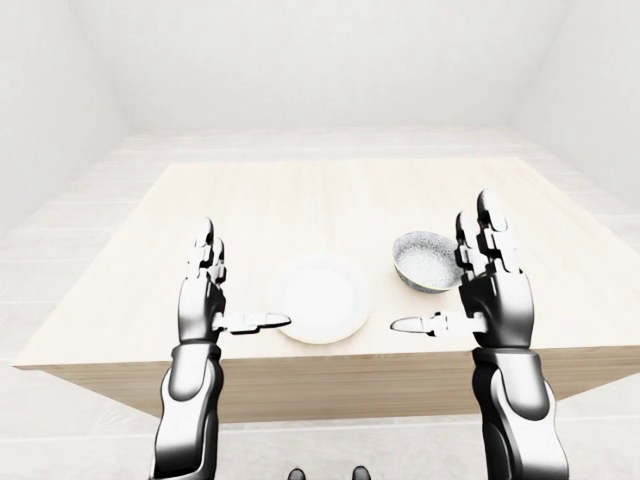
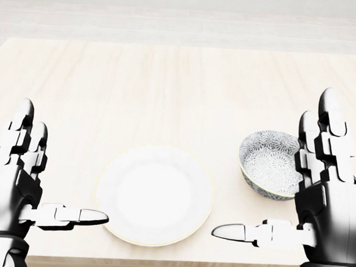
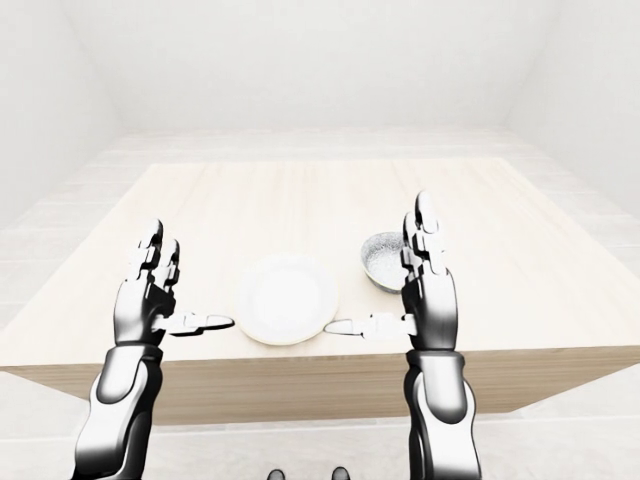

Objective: Put the bowl on the plate.

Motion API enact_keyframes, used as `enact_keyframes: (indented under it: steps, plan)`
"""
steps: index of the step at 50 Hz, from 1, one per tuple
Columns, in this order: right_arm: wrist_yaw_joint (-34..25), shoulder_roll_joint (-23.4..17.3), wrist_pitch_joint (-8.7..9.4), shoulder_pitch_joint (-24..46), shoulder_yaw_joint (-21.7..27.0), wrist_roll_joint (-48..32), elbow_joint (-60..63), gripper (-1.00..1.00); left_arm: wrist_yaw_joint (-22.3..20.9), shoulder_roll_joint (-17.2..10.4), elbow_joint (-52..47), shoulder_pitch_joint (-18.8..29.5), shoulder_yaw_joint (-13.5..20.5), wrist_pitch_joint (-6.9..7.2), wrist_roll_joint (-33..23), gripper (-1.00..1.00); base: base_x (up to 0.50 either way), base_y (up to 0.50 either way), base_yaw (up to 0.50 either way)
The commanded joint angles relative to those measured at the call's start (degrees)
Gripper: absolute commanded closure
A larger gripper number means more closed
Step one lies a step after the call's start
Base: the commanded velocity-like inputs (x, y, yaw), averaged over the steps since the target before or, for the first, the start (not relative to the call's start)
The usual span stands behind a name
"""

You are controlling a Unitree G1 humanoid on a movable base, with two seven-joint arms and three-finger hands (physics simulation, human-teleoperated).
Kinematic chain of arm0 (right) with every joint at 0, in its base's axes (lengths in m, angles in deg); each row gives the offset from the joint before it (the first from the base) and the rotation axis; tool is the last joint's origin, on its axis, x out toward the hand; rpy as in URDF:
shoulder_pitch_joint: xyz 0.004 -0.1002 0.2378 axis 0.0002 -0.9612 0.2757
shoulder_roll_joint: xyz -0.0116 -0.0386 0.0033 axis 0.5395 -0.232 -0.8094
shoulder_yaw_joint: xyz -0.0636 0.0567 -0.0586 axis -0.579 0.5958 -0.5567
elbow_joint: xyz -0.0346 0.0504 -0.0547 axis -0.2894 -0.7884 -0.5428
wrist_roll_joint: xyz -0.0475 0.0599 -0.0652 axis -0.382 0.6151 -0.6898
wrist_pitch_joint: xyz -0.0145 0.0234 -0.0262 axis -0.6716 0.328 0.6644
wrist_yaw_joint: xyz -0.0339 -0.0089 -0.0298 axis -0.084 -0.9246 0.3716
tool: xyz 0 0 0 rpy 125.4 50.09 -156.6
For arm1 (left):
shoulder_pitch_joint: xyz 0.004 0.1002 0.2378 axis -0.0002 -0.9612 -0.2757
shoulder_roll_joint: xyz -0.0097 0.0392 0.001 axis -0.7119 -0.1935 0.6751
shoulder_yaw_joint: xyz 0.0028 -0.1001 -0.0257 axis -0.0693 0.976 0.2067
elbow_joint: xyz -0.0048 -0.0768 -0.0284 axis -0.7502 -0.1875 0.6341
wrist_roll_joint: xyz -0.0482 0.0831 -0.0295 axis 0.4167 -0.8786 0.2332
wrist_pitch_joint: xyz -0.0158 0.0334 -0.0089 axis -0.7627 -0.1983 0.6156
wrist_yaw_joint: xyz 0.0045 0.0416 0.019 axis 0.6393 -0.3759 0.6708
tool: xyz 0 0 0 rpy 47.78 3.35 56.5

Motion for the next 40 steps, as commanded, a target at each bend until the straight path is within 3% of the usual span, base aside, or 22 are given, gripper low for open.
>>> enact_keyframes:
  steps: [1,17,20,24,31,36,40]
  plan:
    - [-0.18,0.02,0.00,0.62,0.80,0.46,-0.09,-1.00,-0.43,0.15,1.77,-1.11,-0.75,0.00,-1.13,-1.00,0.00,0.00,0.00]
    - [-0.97,-0.11,0.00,-0.10,0.93,0.68,-0.20,-1.00,-0.02,0.27,1.28,-1.26,-0.33,0.00,-1.89,-1.00,0.00,0.00,0.00]
    - [-1.08,-0.10,0.00,-0.12,1.06,0.78,-0.31,-1.00,-1.95,0.05,0.28,-2.77,-0.55,0.00,-0.95,-1.00,0.00,0.00,0.00]
    - [-1.05,-0.07,0.00,-0.04,1.04,0.68,-0.48,-1.00,0.10,0.40,-0.52,-2.72,-0.26,0.00,-3.05,-1.00,0.00,0.00,0.00]
    - [-1.05,-0.32,0.00,1.03,1.48,0.74,-0.48,-1.00,-2.25,-0.08,-3.09,-3.82,0.44,0.00,-1.67,-1.00,0.00,0.00,0.00]
    - [1.43,-1.92,0.00,4.23,0.21,-6.18,-2.82,-1.00,-3.24,-0.51,-6.10,-3.87,1.57,0.00,-1.69,-1.00,0.00,0.00,0.00]
    - [-0.07,-4.06,0.00,7.07,0.35,-10.95,-1.55,-1.00,-4.14,-0.87,-6.40,-2.81,2.59,0.00,-1.58,-1.00,0.00,0.00,0.00]
